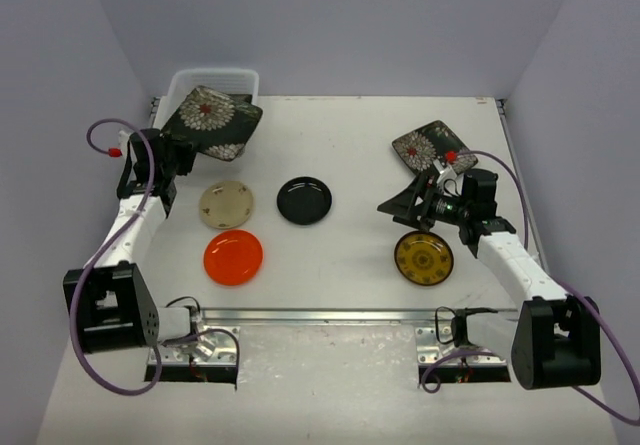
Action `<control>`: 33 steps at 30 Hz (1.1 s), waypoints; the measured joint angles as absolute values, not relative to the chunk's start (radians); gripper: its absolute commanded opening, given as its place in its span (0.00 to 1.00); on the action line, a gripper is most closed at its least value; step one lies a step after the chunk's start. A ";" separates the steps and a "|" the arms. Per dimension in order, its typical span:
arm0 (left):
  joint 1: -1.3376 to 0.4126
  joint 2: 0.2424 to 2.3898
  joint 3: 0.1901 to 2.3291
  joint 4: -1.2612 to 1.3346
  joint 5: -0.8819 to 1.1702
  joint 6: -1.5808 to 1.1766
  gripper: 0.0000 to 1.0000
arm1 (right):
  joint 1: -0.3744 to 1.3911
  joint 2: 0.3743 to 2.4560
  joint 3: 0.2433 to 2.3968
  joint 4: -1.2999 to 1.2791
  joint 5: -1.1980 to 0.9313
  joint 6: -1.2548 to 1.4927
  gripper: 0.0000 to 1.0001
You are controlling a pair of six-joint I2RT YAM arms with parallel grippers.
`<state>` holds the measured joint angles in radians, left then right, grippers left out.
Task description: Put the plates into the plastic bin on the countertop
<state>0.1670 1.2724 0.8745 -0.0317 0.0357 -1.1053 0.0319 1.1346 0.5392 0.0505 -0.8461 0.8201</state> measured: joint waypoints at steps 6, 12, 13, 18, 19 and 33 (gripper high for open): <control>0.173 1.637 1.124 -0.012 -0.150 -1.235 0.00 | 0.032 1.131 0.532 0.036 -0.849 0.813 0.99; 0.173 1.860 1.296 0.001 -0.209 -1.272 0.00 | 0.032 1.127 0.530 0.038 -0.864 0.812 0.99; 0.173 1.887 1.321 -0.001 -0.214 -1.274 0.00 | 0.032 1.127 0.529 0.039 -0.865 0.812 0.99; 0.173 2.017 1.443 -0.001 -0.196 -1.290 0.00 | 0.032 1.130 0.518 0.044 -0.866 0.811 0.99; 0.173 2.038 1.460 0.000 -0.186 -1.292 0.00 | 0.032 1.131 0.516 0.044 -0.866 0.811 0.99; 0.170 2.079 1.482 -0.005 -0.129 -1.356 1.00 | 0.029 1.145 0.511 0.044 -0.862 0.809 0.99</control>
